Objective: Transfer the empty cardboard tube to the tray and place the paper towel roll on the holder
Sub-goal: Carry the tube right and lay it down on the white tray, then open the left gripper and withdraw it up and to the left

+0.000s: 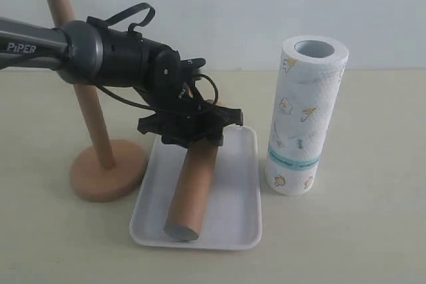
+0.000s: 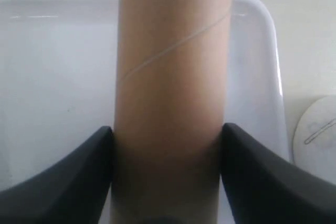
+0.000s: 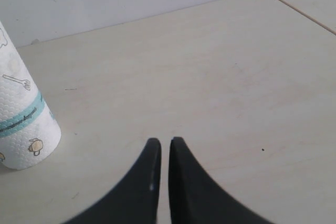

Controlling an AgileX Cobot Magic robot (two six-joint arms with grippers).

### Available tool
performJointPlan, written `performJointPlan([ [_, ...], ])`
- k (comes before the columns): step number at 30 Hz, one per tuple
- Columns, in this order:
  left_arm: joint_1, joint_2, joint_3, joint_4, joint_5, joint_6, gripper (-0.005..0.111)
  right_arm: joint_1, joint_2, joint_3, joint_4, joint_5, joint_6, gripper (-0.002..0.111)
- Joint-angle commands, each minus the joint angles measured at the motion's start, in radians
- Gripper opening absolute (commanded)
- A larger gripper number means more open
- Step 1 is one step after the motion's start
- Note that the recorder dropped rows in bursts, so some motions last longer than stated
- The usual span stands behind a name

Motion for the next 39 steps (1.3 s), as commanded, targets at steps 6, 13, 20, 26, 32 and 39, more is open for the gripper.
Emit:
performJointPlan([
  [6, 0.003, 0.005, -0.006, -0.008, 0.016, -0.008, 0.047, -0.003, -0.005, 0.0, -0.002, -0.008, 0.002, 0.005],
  [13, 0.003, 0.007, -0.006, -0.008, 0.029, -0.008, 0.047, -0.003, -0.005, 0.0, -0.002, -0.008, 0.002, 0.005],
  [20, 0.003, 0.007, -0.006, -0.008, 0.032, -0.008, 0.063, -0.003, -0.005, 0.0, -0.002, -0.008, 0.002, 0.005],
  [26, 0.003, 0.007, -0.006, -0.008, 0.032, 0.006, 0.064, -0.003, -0.005, 0.0, -0.002, -0.008, 0.002, 0.005],
  [32, 0.003, 0.004, -0.013, -0.001, 0.035, 0.006, 0.064, -0.003, -0.005, 0.0, -0.002, -0.008, 0.002, 0.005],
  [39, 0.003, -0.035, -0.064, 0.029, 0.127, 0.042, 0.064, -0.003, -0.005, 0.0, -0.002, -0.008, 0.004, 0.005],
])
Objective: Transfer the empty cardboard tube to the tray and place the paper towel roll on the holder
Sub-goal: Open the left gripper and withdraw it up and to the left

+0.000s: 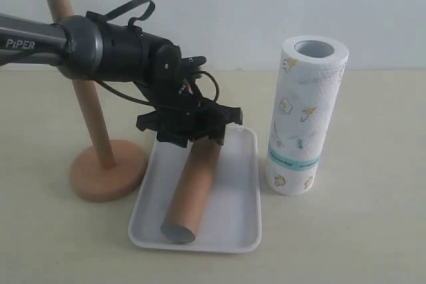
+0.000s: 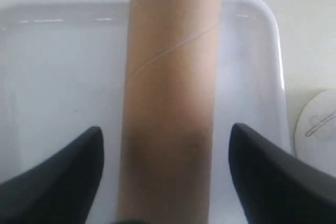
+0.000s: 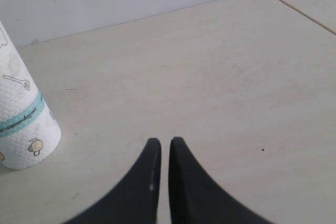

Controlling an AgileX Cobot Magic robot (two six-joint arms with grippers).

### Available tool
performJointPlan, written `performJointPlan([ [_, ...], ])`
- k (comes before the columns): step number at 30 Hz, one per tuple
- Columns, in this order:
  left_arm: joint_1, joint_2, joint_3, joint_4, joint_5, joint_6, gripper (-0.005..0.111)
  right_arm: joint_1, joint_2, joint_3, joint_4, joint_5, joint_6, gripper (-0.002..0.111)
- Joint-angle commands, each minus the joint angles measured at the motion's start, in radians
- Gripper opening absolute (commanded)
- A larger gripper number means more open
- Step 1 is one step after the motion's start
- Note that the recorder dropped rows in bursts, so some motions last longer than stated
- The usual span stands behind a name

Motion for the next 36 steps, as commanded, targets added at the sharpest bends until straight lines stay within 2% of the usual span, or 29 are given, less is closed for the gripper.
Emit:
performJointPlan([
  [1, 0.003, -0.043, -0.048, 0.03, 0.096, 0.046, 0.064, -0.003, -0.005, 0.0, -0.002, -0.008, 0.004, 0.005],
  [7, 0.003, -0.115, -0.066, 0.108, 0.189, 0.083, 0.064, -0.003, -0.005, 0.0, -0.002, -0.008, 0.004, 0.005],
  [15, 0.001, -0.216, -0.066, 0.101, 0.281, 0.12, 0.061, -0.003, -0.005, 0.0, -0.002, -0.008, 0.004, 0.005],
  [17, 0.001, -0.236, -0.066, 0.101, 0.314, 0.129, 0.052, -0.003, -0.005, 0.0, -0.002, -0.008, 0.004, 0.005],
  [22, -0.003, -0.285, -0.062, 0.104, 0.387, 0.168, 0.009, -0.003, -0.005, 0.0, -0.002, -0.008, 0.004, 0.005],
  [23, -0.012, -0.299, -0.054, 0.106, 0.391, 0.188, 0.005, -0.003, -0.005, 0.0, -0.002, -0.008, 0.004, 0.005],
  [30, -0.048, -0.416, 0.029, 0.108, 0.329, 0.196, 0.005, -0.003, -0.005, 0.0, -0.002, -0.008, 0.004, 0.005],
  [36, -0.061, -0.543, 0.2, 0.114, 0.217, 0.206, 0.005, -0.003, -0.005, 0.0, -0.002, -0.008, 0.004, 0.005],
])
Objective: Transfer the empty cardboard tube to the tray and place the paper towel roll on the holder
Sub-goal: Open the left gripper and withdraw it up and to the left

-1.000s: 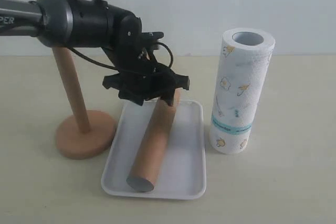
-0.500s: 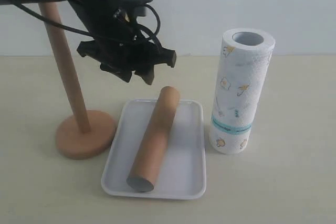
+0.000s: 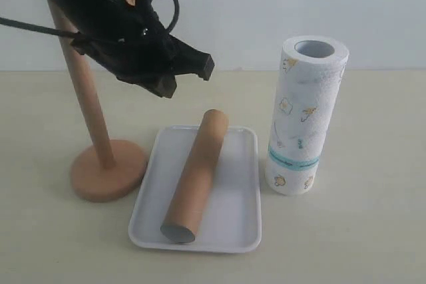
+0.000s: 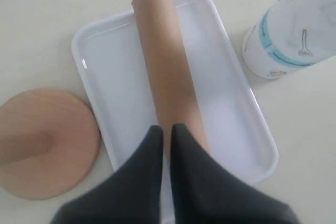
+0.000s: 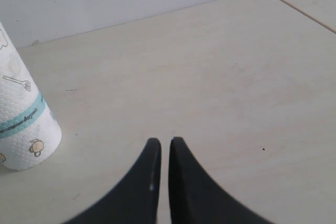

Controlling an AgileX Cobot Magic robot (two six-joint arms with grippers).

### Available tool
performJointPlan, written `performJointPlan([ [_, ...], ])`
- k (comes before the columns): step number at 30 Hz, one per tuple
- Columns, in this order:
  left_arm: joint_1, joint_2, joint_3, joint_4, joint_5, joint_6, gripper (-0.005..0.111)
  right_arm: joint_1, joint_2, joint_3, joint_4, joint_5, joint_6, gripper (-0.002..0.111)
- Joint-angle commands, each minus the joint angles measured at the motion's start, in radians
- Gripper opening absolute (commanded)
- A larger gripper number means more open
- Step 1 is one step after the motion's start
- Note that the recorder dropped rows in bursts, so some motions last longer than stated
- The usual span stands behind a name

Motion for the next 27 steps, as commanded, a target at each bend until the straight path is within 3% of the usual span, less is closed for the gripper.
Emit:
performJointPlan([
  [1, -0.008, -0.102, 0.141, 0.009, -0.12, 0.011, 0.005, -0.003, -0.005, 0.0, -0.002, -0.008, -0.003, 0.005],
  [6, -0.011, -0.248, 0.337, -0.041, -0.329, 0.011, 0.005, -0.003, -0.005, 0.0, -0.002, -0.008, -0.003, 0.005],
  [16, -0.11, -0.525, 0.758, -0.092, -0.699, 0.011, 0.005, -0.003, -0.005, 0.0, -0.002, -0.008, -0.003, 0.005],
  [21, -0.11, -0.634, 0.9, -0.1, -0.75, 0.006, 0.005, -0.003, -0.005, 0.0, -0.002, -0.008, -0.003, 0.005],
  [27, -0.11, -0.7, 0.953, -0.1, -0.735, 0.004, 0.005, -0.003, -0.005, 0.0, -0.002, -0.008, -0.003, 0.005],
])
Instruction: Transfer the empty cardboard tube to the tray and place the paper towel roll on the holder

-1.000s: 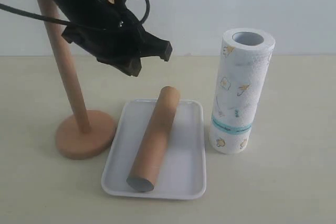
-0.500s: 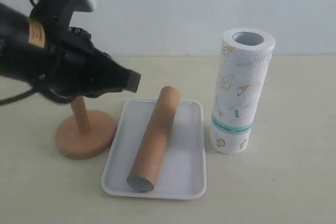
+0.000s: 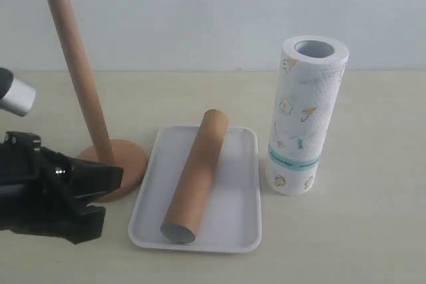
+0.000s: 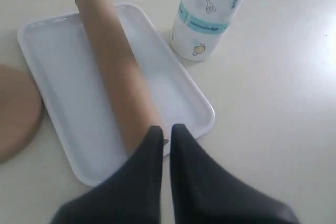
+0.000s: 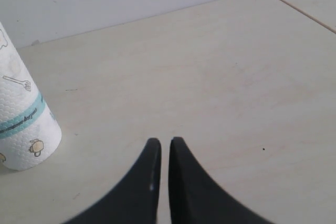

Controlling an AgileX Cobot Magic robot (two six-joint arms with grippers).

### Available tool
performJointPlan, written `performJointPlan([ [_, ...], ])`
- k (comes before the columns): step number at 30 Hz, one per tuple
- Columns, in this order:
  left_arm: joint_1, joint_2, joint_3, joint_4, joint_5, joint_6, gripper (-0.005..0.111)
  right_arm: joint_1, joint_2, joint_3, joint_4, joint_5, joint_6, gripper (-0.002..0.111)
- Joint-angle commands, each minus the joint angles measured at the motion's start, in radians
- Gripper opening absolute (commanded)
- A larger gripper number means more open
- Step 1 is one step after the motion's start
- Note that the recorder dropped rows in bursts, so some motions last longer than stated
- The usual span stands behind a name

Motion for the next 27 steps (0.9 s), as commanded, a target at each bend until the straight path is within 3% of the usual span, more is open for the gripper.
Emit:
performJointPlan([
  [1, -0.009, -0.033, 0.021, -0.015, -0.012, -0.004, 0.005, -0.003, -0.005, 0.0, -0.002, -0.008, -0.003, 0.005],
  [17, -0.009, -0.049, 0.021, 0.044, 0.0, 0.004, 0.005, -0.003, -0.005, 0.0, -0.002, -0.008, -0.003, 0.005],
  [19, -0.002, -0.099, 0.021, 0.091, 0.123, 0.003, 0.005, -0.003, -0.005, 0.0, -0.002, -0.008, -0.003, 0.005],
  [22, 0.075, -0.231, 0.021, 0.087, 0.352, -0.05, 0.005, -0.003, -0.005, 0.0, -0.002, -0.008, -0.003, 0.005],
  [27, 0.205, -0.437, 0.021, 0.124, 0.487, -0.06, 0.005, -0.003, -0.005, 0.0, -0.002, -0.008, -0.003, 0.005],
])
